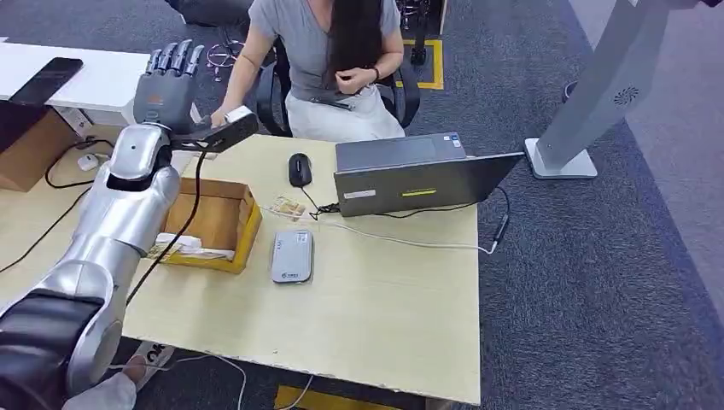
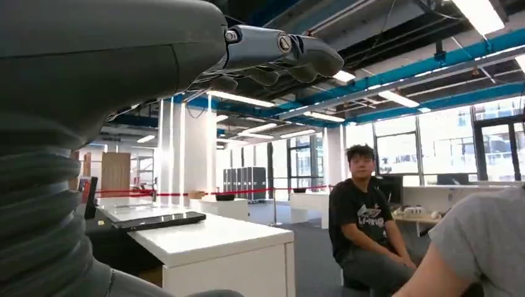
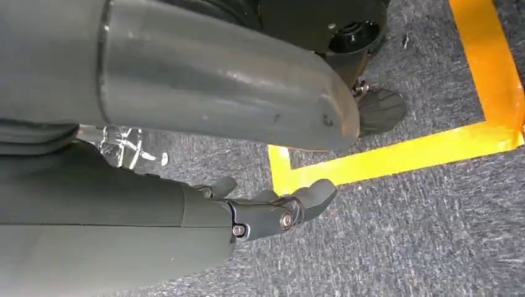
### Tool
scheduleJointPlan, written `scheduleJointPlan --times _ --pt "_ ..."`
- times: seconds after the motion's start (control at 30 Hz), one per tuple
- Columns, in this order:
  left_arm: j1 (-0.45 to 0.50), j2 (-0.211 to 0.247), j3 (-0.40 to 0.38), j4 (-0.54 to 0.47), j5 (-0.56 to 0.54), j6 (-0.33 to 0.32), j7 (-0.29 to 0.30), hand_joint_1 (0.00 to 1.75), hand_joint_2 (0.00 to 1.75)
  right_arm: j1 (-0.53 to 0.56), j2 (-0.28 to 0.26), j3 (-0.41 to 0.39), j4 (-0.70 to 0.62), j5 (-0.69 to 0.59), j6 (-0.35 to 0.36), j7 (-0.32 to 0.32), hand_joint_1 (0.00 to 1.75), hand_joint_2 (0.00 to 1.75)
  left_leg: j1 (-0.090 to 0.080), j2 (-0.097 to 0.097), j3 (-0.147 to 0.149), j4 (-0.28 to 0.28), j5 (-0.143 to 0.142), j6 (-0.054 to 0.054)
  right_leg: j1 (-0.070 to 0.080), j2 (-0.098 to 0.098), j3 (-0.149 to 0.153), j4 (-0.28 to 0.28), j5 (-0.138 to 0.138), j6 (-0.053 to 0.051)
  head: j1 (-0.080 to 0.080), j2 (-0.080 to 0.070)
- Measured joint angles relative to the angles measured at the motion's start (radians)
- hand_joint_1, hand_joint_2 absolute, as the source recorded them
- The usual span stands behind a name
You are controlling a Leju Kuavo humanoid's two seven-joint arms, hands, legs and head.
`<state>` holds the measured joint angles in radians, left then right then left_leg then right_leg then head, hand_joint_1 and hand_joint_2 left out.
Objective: Pass the card to the sensor for recognition and then transmit it.
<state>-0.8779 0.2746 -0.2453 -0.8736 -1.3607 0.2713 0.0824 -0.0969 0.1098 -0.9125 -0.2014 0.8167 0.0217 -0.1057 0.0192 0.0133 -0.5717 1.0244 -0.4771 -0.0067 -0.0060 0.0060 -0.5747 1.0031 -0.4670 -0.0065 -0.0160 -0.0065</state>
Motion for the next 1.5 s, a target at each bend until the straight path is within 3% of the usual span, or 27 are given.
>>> scheduleJointPlan --times 0.83,1.3,1.33,1.5 --pt "-0.017 0.006 -0.022 0.066 0.009 0.002 0.000 0.00 1.75 0.000 0.000 0.000 0.000 0.000 0.001 0.000 0.00 0.00 0.000 0.000 0.000 0.000 0.000 0.000 0.000 0.000 0.000 0.000 0.000 0.000 0.000 0.000" --pt "-0.010 -0.007 -0.047 0.074 0.029 0.040 0.000 0.00 1.75 0.006 0.000 0.000 0.000 -0.005 0.006 -0.017 0.00 0.00 0.000 0.000 0.000 0.000 0.000 0.000 0.000 0.000 0.000 0.000 0.000 0.000 0.000 0.000" --pt "-0.009 -0.008 -0.047 0.074 0.030 0.042 0.000 1.75 1.75 0.006 0.000 0.000 0.000 -0.005 0.006 -0.017 0.00 0.00 0.000 0.000 -0.001 0.000 0.000 0.000 0.000 0.000 0.000 0.000 0.000 0.000 0.000 0.000" --pt "-0.007 -0.011 -0.052 0.074 0.044 0.045 -0.011 1.75 1.75 0.006 0.000 0.000 0.000 -0.005 0.007 -0.019 0.00 0.00 0.000 0.000 -0.001 0.000 0.000 0.000 0.000 0.000 0.000 0.000 0.000 0.000 0.000 0.000"
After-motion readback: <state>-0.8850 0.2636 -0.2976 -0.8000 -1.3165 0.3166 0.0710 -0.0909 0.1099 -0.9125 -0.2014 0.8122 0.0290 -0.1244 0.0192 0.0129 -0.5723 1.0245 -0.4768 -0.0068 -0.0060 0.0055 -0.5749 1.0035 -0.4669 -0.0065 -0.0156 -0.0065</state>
